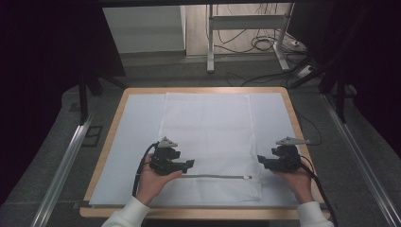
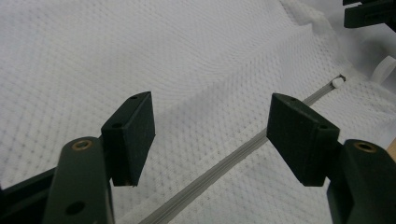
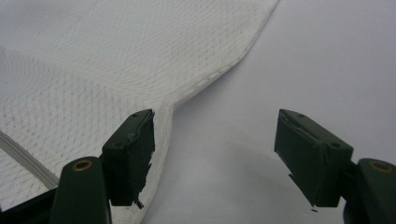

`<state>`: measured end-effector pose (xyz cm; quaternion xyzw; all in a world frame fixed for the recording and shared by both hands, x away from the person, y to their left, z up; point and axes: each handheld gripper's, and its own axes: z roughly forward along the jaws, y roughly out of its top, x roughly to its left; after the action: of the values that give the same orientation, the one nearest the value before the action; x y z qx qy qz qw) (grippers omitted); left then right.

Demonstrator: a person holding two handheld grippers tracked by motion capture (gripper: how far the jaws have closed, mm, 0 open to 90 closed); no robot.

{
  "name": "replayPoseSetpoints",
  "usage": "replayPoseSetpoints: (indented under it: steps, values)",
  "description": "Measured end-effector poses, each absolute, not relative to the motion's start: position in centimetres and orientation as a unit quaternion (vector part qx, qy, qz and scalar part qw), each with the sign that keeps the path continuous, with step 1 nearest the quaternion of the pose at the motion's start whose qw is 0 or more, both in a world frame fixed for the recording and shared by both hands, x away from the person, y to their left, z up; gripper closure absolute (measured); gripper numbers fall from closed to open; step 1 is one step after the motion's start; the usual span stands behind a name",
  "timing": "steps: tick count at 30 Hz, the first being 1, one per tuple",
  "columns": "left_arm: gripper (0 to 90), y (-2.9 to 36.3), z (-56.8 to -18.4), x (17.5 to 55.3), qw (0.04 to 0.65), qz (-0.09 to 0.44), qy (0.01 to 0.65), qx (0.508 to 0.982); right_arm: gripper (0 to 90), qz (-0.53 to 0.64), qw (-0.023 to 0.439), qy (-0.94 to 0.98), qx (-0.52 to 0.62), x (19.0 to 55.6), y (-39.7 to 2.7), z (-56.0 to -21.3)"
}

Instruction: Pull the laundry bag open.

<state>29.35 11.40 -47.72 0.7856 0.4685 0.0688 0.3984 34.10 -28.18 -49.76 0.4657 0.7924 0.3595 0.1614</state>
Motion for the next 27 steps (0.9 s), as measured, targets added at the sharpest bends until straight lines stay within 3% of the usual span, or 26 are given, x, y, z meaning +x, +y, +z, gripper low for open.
replayPoseSetpoints:
  steps: [27]
  values:
    - [31.1, 6.2, -48.2, 29.2, 0.380, 0.035, 0.422, 0.823, 28.3, 0.357, 0.166, 0.795, 0.462, 34.1, -28.0, -49.9]
